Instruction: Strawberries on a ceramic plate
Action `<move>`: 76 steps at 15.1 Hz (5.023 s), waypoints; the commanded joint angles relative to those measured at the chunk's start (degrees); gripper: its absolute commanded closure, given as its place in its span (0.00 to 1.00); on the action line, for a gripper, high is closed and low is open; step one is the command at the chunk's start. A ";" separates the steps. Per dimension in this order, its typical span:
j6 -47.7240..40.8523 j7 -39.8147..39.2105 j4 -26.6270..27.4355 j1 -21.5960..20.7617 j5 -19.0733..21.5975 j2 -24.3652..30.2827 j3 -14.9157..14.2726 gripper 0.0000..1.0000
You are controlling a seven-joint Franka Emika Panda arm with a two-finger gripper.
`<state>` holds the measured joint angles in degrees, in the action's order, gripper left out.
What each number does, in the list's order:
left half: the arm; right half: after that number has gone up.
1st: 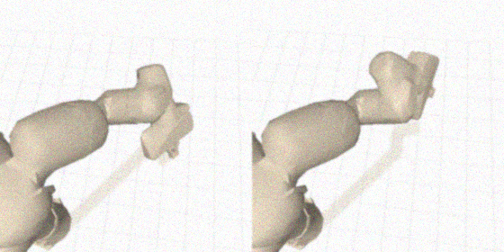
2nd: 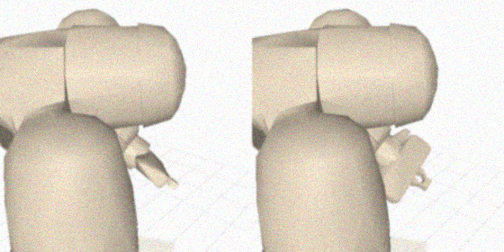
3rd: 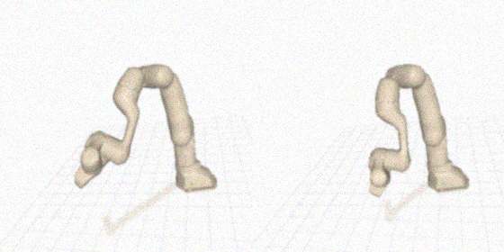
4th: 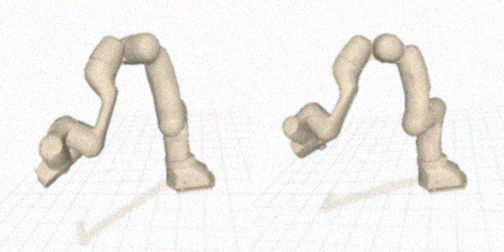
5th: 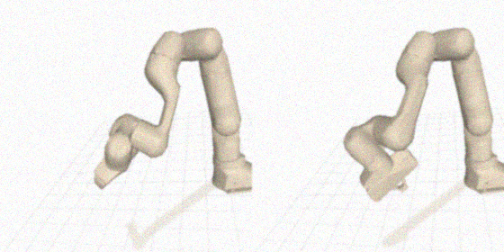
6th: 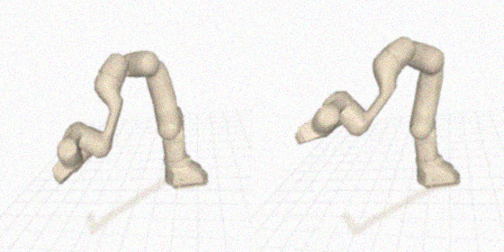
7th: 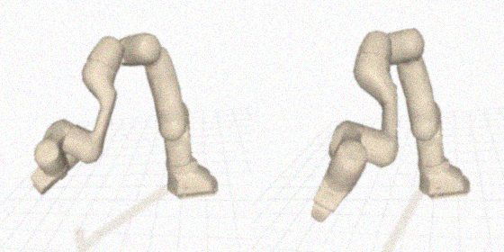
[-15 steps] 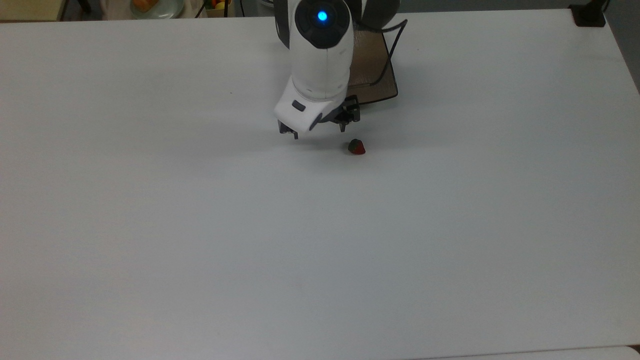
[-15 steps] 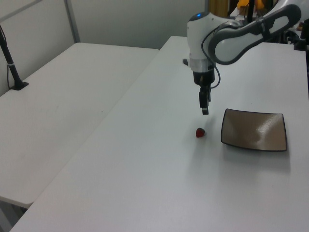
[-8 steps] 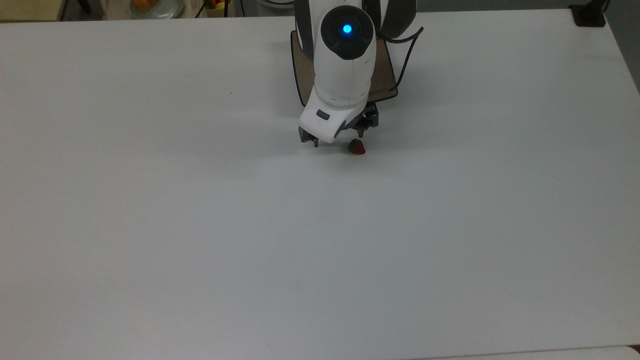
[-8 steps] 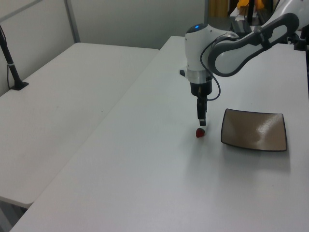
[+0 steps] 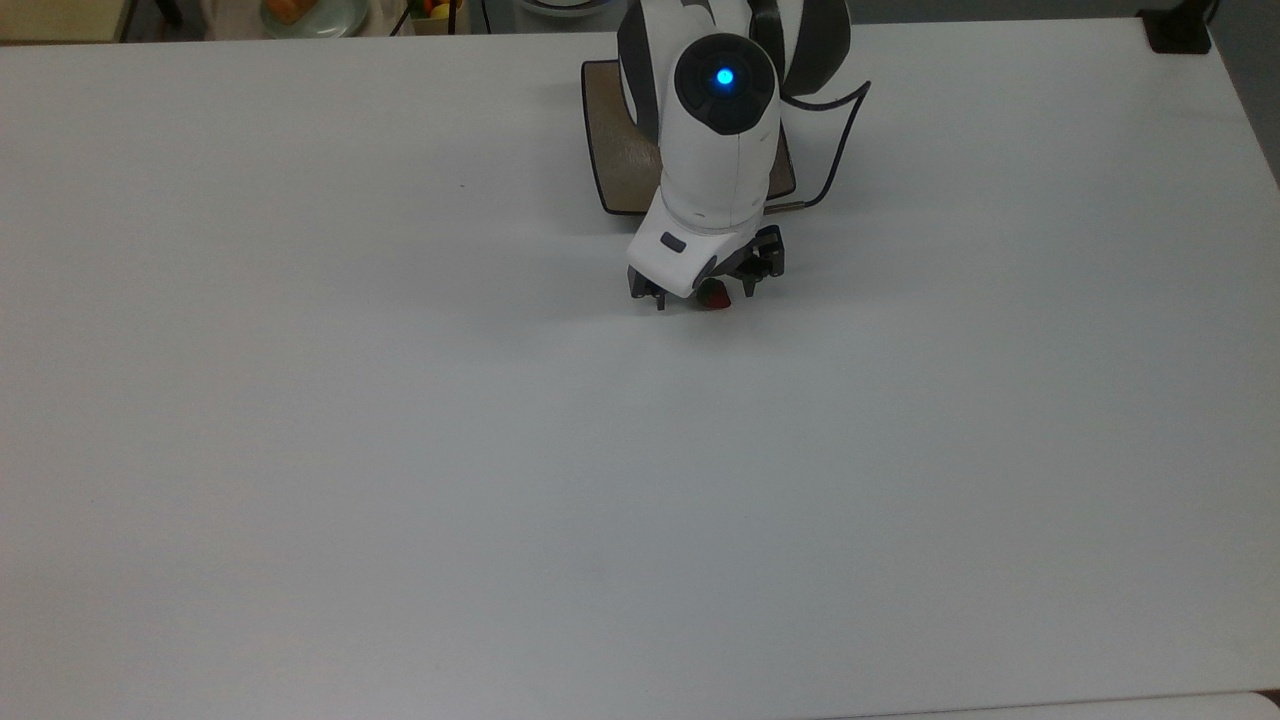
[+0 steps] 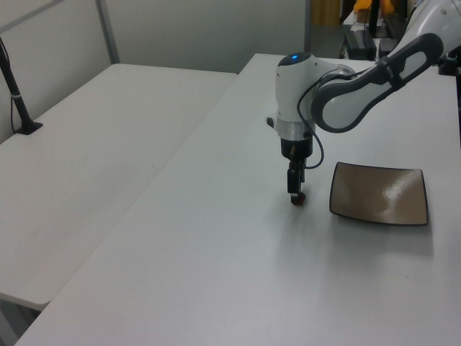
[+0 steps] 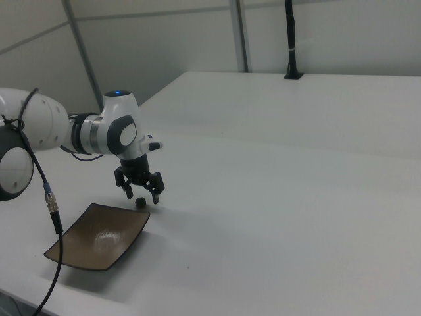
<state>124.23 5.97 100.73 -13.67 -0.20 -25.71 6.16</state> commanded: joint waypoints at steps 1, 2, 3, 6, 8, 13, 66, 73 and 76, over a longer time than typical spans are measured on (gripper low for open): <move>1.19 0.89 0.52 -0.48 0.64 0.23 -0.27 0.06; 1.19 0.89 0.52 -0.66 0.46 -0.03 -0.27 0.18; 1.19 0.98 0.52 -0.75 0.55 -0.12 -0.27 0.26; 1.19 0.98 0.43 -0.66 0.46 -0.21 -0.27 0.58; 1.11 0.98 0.43 -0.66 0.37 -0.13 -0.27 0.72; 0.75 0.98 -0.18 -0.48 -0.06 0.23 -0.36 0.87; -1.18 10.47 30.40 2.68 4.15 26.94 5.96 0.23; -14.61 9.68 19.71 3.47 3.19 27.30 5.36 0.00; -16.82 8.37 13.55 4.09 1.96 27.21 3.86 0.00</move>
<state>111.06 15.42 120.31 -10.17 2.92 1.39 11.37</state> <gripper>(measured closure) 0.000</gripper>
